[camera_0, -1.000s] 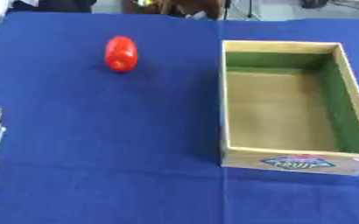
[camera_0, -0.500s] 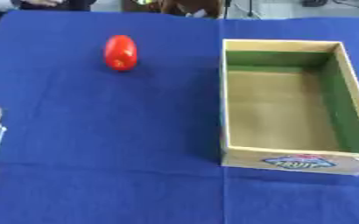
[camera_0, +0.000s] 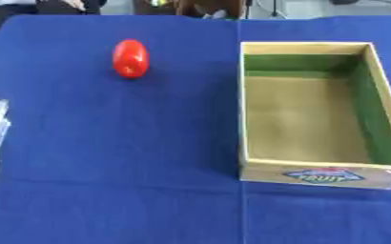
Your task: Pick up objects on the table and place them in the box.
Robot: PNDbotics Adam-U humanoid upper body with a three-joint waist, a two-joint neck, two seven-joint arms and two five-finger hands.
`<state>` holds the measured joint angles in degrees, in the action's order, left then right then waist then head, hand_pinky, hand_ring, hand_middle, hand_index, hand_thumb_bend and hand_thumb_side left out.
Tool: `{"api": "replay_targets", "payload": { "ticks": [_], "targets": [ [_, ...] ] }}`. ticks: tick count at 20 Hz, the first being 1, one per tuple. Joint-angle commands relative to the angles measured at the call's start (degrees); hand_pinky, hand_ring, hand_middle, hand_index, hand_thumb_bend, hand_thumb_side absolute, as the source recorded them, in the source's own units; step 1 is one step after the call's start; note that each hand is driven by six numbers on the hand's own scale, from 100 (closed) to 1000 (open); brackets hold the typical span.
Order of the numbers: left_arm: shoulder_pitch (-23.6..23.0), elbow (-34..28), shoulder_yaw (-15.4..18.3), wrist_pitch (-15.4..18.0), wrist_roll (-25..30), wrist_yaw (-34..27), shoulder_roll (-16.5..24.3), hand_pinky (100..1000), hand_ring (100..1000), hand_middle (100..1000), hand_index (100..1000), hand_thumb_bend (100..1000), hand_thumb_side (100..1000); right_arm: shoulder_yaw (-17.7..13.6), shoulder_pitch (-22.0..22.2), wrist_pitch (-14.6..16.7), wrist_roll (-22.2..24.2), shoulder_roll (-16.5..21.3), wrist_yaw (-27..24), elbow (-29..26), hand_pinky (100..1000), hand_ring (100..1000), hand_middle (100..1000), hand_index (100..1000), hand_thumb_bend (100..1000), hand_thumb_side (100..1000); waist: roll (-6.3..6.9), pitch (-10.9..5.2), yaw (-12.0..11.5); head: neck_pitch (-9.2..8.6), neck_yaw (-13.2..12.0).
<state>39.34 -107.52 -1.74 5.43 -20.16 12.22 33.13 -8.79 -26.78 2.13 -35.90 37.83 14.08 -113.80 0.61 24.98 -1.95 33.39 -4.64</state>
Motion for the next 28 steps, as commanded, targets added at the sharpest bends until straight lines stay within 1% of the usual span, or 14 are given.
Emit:
{"api": "replay_targets", "payload": {
  "ticks": [1, 3, 6, 12, 20, 22, 24, 25, 28],
  "targets": [
    [3.54, 3.23, -0.63, -2.42, 2.42, 1.21, 5.68, 583, 669, 634, 974, 160, 1000, -0.23, -0.91, 0.19, 0.24, 2.06, -0.3, -0.79, 757, 750, 792, 831, 100, 976, 0.12, -0.94, 0.26, -1.0, -0.83],
    [6.07, 5.8, -1.38, -4.0, 4.0, 1.39, 7.66, 582, 668, 634, 974, 149, 1000, -0.09, -1.1, 0.23, 0.37, 2.04, -0.38, -0.79, 757, 749, 792, 831, 100, 977, 0.21, -0.67, 0.61, -1.2, -1.15],
    [9.22, 9.65, -2.73, -6.37, 6.37, 2.92, 8.43, 583, 670, 637, 972, 138, 1000, 0.08, -1.3, 0.28, 0.58, 2.1, -0.48, -0.79, 757, 749, 792, 831, 100, 977, 0.39, -0.36, 1.01, -1.37, -1.4],
    [15.57, 17.71, -5.98, -11.33, 11.33, 7.77, 7.95, 596, 692, 668, 980, 123, 1000, 0.35, -1.62, 0.34, 0.95, 2.18, -0.7, -0.79, 758, 749, 792, 831, 100, 977, 0.68, 0.11, 1.54, -1.52, -1.79],
    [22.9, 28.58, -11.4, -17.56, 18.01, 14.45, 6.47, 615, 739, 733, 973, 172, 1000, 0.85, -2.13, 0.49, 1.69, 2.47, -1.0, -0.79, 758, 749, 793, 831, 100, 978, 0.93, 0.34, 2.23, -1.68, -2.68],
    [24.27, 31.24, -12.5, -18.64, 19.65, 16.09, 5.71, 618, 745, 740, 967, 173, 1000, 0.95, -2.3, 0.54, 1.86, 2.47, -1.07, -0.79, 758, 749, 793, 831, 100, 978, 0.94, 0.38, 2.38, -1.8, -2.95],
    [25.55, 33.96, -12.92, -19.11, 21.32, 17.76, 4.97, 619, 750, 744, 966, 179, 1000, 1.03, -2.41, 0.58, 1.98, 2.47, -1.15, -0.79, 758, 749, 793, 831, 100, 978, 0.91, 0.44, 2.54, -1.94, -3.16],
    [26.13, 35.33, -13.02, -19.39, 22.16, 18.6, 4.57, 620, 757, 750, 967, 205, 1000, 1.07, -2.5, 0.61, 2.05, 2.49, -1.18, -0.79, 758, 750, 793, 831, 100, 978, 0.91, 0.5, 2.65, -2.04, -3.32],
    [27.98, 39.41, -12.99, -19.75, 24.67, 21.12, 3.49, 618, 765, 758, 965, 246, 1000, 1.18, -2.69, 0.67, 2.21, 2.55, -1.28, -0.79, 759, 749, 793, 831, 100, 977, 0.98, 0.68, 2.93, -2.37, -3.6]
  ]
}}
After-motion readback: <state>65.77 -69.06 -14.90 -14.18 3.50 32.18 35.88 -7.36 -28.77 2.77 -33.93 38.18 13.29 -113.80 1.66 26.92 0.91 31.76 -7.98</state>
